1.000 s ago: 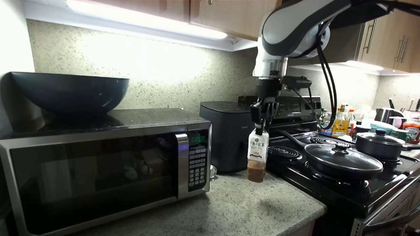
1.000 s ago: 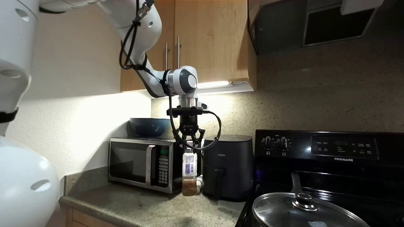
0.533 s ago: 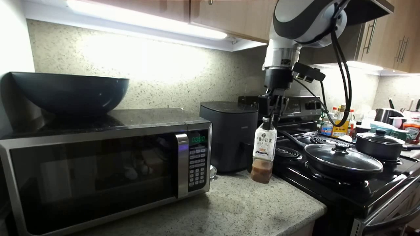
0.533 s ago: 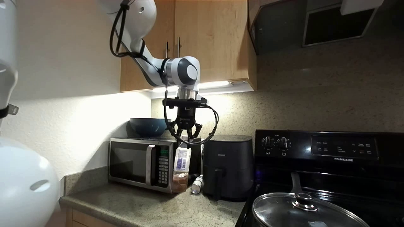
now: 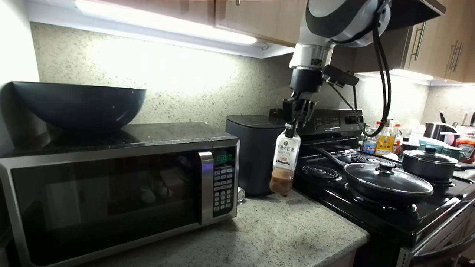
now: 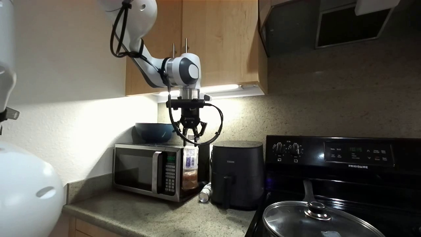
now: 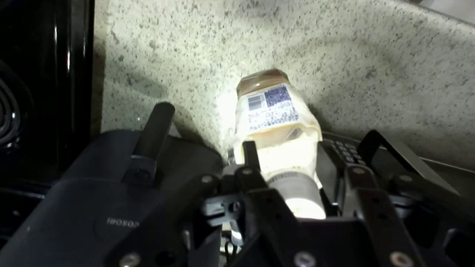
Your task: Pick up the bottle from the counter and put it on top of the microwave
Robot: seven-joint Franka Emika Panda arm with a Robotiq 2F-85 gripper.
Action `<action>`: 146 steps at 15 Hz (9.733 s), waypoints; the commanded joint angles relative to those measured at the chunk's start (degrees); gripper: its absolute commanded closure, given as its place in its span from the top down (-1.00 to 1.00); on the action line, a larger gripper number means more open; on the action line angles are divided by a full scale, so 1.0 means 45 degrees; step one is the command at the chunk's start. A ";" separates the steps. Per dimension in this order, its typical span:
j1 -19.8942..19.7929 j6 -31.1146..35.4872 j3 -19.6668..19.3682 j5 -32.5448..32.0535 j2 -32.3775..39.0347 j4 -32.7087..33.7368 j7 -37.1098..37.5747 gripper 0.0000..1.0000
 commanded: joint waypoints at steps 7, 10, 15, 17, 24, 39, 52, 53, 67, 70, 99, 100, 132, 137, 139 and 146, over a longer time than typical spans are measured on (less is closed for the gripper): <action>0.1012 0.3068 0.1424 -0.2411 -0.0521 0.0443 0.0979 -0.65; 0.1051 0.2398 0.1348 -0.1995 -0.0427 0.0547 0.0786 -0.15; 0.1042 0.2811 0.1375 -0.2319 -0.0661 0.0624 0.1046 -0.65; 0.1136 0.3329 0.1560 -0.2648 -0.1025 0.0786 0.1192 -0.65; 0.1317 0.4659 0.2450 -0.3974 -0.1605 0.1938 0.1676 -0.65; 0.1317 0.3139 0.1930 -0.2681 -0.1505 0.1108 0.1584 1.00; 0.0657 0.3740 0.1066 -0.2526 -0.1117 -0.0918 0.2244 1.00; 0.0660 0.3741 0.1072 -0.2526 -0.1121 -0.0918 0.2258 1.00; 0.0486 0.3247 0.0604 -0.1144 0.0343 -0.3125 0.3212 1.00; 0.0470 0.3272 0.0592 -0.1144 0.0381 -0.3119 0.3289 1.00; 0.0481 0.0270 0.0577 -0.1291 0.2038 -0.1666 -0.3255 1.00; 0.0433 -0.0051 0.0547 -0.1330 0.2193 -0.1457 -0.3934 1.00; 0.0185 0.0704 0.0884 -0.0064 0.2710 -0.1179 -0.4623 -0.41; 0.0482 0.0892 0.0961 0.0161 0.1788 -0.1584 -0.2664 -0.48; 0.0781 0.1000 0.1148 0.0018 0.1107 -0.1822 -0.1249 -0.48; 0.1381 0.0701 0.1482 -0.0075 0.0648 -0.1396 0.0447 0.02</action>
